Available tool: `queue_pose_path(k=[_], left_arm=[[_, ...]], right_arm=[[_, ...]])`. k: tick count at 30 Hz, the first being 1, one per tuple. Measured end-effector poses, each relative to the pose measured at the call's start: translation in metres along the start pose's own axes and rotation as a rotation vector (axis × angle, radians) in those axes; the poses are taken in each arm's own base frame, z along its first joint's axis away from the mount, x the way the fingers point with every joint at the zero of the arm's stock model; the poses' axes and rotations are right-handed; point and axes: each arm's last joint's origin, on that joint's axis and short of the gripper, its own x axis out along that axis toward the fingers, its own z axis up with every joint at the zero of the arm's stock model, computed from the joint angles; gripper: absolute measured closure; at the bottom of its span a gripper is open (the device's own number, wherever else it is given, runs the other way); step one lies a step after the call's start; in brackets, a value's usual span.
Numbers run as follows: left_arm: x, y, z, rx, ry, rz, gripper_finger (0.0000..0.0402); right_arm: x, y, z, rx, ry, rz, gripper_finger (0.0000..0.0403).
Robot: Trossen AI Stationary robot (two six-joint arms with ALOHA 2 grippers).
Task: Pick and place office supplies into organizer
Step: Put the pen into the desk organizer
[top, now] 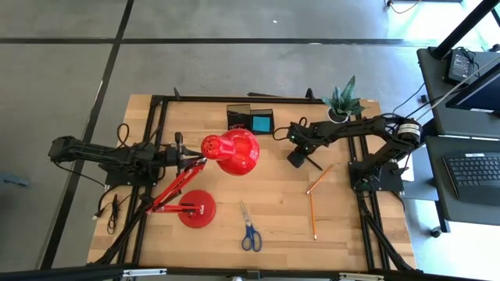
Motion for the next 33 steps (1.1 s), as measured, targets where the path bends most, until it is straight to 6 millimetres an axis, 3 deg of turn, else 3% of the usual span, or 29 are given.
queue_pose_path(k=[9, 15, 22, 28, 33], left_arm=[[0.000, 0.000, 0.000, 0.000, 0.000, 0.000, 0.0368], [0.000, 0.000, 0.000, 0.010, 0.001, 0.004, 0.0368], [0.000, 0.004, 0.004, -0.043, -0.035, 0.110, 0.0363], [-0.001, 0.005, 0.010, -0.076, -0.093, 0.115, 0.0331], [-0.002, 0.009, 0.015, -0.043, -0.125, 0.260, 0.0303]], right_arm=[[-0.016, 0.004, 0.007, -0.028, -0.064, 0.026, 0.0345], [-0.036, 0.016, 0.017, -0.082, -0.144, 0.225, 0.0345], [-0.060, 0.042, 0.045, -0.243, -0.490, 0.546, 0.0345], [-0.088, 0.059, 0.063, -0.356, -0.867, 0.647, 0.0345], [-0.104, 0.069, 0.066, -0.439, -1.052, 0.674, 0.0345]])
